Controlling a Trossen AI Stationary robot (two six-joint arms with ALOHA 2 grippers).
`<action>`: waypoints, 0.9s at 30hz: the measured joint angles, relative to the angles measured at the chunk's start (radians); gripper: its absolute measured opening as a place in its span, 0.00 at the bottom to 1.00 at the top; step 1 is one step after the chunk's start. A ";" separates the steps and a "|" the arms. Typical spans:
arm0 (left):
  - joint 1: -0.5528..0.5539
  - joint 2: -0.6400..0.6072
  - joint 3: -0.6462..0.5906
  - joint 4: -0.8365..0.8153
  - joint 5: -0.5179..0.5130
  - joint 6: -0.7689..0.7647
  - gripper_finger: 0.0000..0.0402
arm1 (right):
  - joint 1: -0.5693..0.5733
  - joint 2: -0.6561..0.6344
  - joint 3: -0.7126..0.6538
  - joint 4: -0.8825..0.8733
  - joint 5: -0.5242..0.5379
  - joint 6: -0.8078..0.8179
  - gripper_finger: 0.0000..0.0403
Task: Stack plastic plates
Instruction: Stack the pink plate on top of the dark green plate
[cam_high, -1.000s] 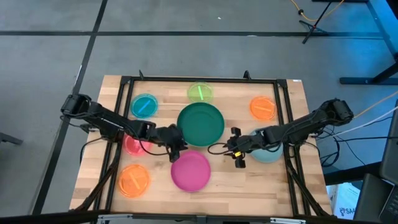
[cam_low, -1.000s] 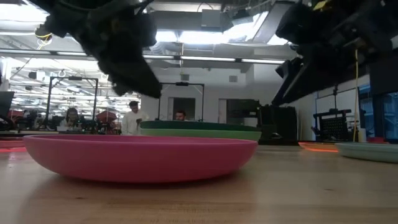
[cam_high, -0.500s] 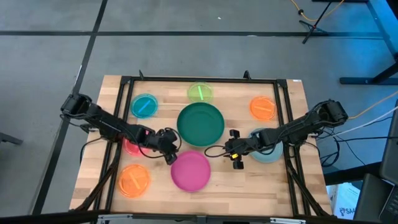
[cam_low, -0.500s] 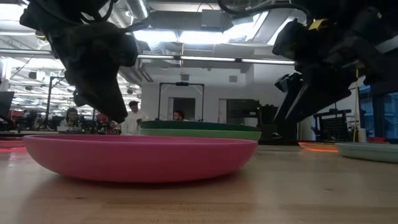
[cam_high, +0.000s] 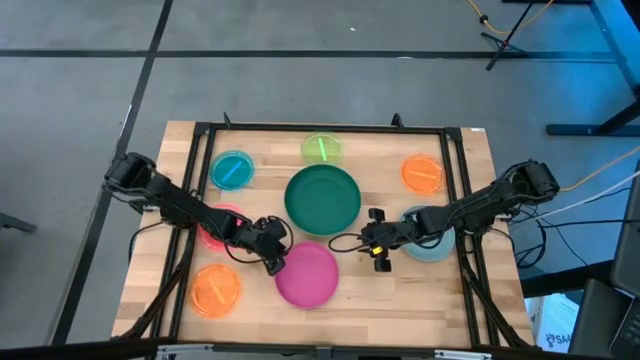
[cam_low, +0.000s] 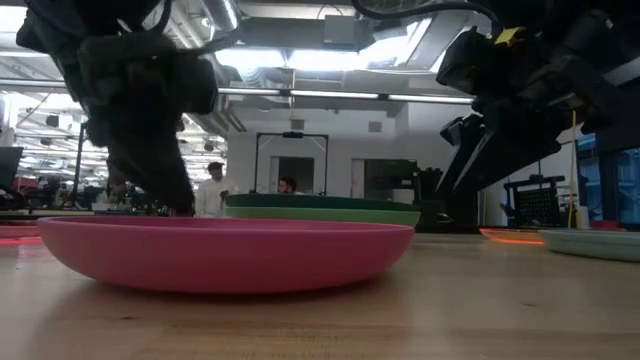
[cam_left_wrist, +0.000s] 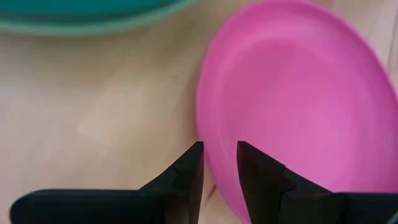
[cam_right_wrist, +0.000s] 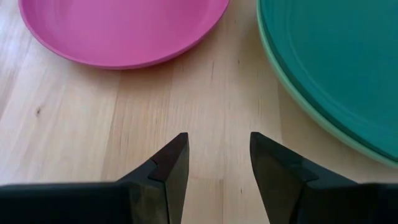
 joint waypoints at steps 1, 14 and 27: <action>0.000 0.016 0.000 0.006 0.000 -0.005 0.22 | 0.000 0.000 0.000 0.000 0.000 -0.002 0.40; 0.018 0.123 0.000 0.088 0.063 -0.011 0.22 | 0.000 0.000 0.000 0.002 0.001 -0.019 0.40; 0.017 0.125 0.000 0.119 0.092 0.059 0.02 | 0.000 0.000 0.000 0.002 0.001 -0.019 0.40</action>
